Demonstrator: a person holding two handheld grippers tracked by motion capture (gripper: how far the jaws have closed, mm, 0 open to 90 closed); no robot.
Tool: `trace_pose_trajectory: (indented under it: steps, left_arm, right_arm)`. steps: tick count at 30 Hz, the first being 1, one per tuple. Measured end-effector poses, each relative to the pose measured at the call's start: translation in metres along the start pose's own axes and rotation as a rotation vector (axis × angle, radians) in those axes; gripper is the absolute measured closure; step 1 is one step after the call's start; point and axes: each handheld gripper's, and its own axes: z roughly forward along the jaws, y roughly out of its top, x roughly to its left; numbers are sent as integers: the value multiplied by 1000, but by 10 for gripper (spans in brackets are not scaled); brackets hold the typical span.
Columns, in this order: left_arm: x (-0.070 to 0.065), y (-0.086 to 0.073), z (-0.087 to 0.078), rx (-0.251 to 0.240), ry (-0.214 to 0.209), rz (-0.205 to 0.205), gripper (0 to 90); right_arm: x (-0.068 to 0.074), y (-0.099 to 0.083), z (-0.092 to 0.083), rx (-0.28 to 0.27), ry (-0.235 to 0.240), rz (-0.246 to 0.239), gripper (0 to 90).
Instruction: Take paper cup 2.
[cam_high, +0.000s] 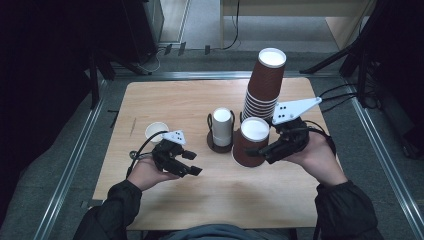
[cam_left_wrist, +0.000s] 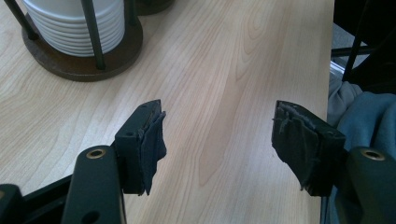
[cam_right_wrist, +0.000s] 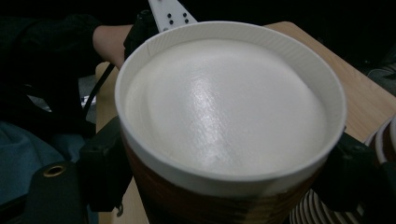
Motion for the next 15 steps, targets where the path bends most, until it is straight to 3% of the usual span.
trace_pose_trajectory:
  steps: [2, 6, 15]
  left_arm:
    - [1, 1, 0, 12, -9, -23, 320]
    - [0, 2, 1, -1, -2, -13, 272]
    - [0, 1, 2, -13, -6, -6, 256]
  right_arm:
    - [-1, -5, 6, 16, 2, 8, 196]
    - [-3, -15, 17, 19, 11, 15, 196]
    - [-8, -34, 43, 21, 29, 28, 197]
